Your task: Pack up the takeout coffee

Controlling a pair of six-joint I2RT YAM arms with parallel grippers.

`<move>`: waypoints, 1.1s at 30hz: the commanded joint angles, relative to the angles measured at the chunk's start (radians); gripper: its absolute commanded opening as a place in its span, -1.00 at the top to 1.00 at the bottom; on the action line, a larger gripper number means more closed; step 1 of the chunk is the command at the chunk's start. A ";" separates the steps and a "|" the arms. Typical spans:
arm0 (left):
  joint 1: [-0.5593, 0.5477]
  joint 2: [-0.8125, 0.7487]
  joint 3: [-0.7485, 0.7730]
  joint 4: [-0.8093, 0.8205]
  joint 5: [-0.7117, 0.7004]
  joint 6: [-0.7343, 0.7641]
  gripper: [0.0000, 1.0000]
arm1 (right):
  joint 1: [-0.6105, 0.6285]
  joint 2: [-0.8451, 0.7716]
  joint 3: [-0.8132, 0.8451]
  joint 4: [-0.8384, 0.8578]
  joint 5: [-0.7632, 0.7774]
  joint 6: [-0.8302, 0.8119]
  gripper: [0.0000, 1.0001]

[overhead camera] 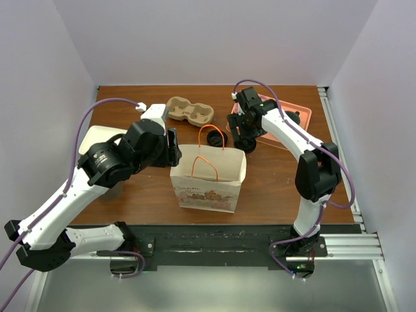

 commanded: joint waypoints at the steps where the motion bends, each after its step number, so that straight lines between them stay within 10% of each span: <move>1: 0.000 -0.004 0.036 0.019 -0.025 0.006 -0.19 | -0.004 0.009 0.035 0.013 -0.009 -0.029 -0.61; 33: 0.001 0.005 0.033 0.016 -0.081 0.043 -0.20 | -0.019 -0.229 -0.144 -0.201 0.127 0.079 -0.32</move>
